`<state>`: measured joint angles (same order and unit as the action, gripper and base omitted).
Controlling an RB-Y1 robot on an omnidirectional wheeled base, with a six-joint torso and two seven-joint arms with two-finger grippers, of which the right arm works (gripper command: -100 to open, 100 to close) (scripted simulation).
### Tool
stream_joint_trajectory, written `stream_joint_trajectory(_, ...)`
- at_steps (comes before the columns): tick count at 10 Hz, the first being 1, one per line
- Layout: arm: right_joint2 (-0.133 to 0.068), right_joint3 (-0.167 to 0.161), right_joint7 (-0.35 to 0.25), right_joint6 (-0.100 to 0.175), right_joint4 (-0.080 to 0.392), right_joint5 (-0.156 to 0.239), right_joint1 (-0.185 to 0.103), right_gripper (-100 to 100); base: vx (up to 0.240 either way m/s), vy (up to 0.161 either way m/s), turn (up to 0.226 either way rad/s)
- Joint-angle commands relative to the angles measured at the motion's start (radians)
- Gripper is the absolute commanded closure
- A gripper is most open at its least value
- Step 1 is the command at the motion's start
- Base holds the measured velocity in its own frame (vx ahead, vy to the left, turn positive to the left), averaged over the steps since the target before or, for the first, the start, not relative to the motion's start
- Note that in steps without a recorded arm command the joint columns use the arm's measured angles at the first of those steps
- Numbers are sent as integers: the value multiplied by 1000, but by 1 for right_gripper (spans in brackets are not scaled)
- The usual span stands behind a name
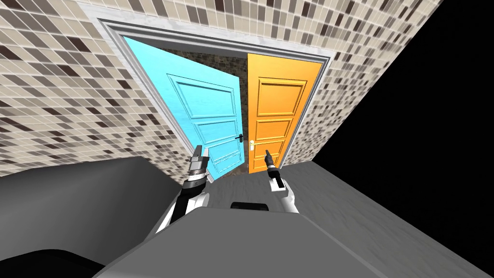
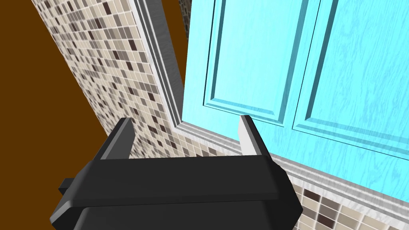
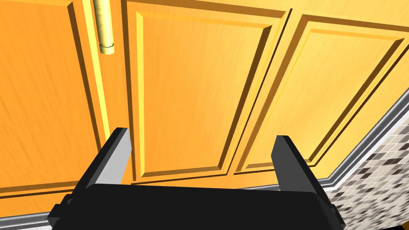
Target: Push the door open
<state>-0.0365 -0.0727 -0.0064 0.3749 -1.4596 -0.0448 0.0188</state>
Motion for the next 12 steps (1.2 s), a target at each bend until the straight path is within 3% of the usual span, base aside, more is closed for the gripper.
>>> stream_joint_trajectory(1,5,-1,-5,-8,50,-1,-24,-100,96,-32,58)
stream_joint_trajectory(6,27,-3,-21,-45,190,-4,-98,-100,110,-37,65)
stream_joint_trajectory(12,44,-4,-30,-67,273,-6,-142,-100,69,-28,30)
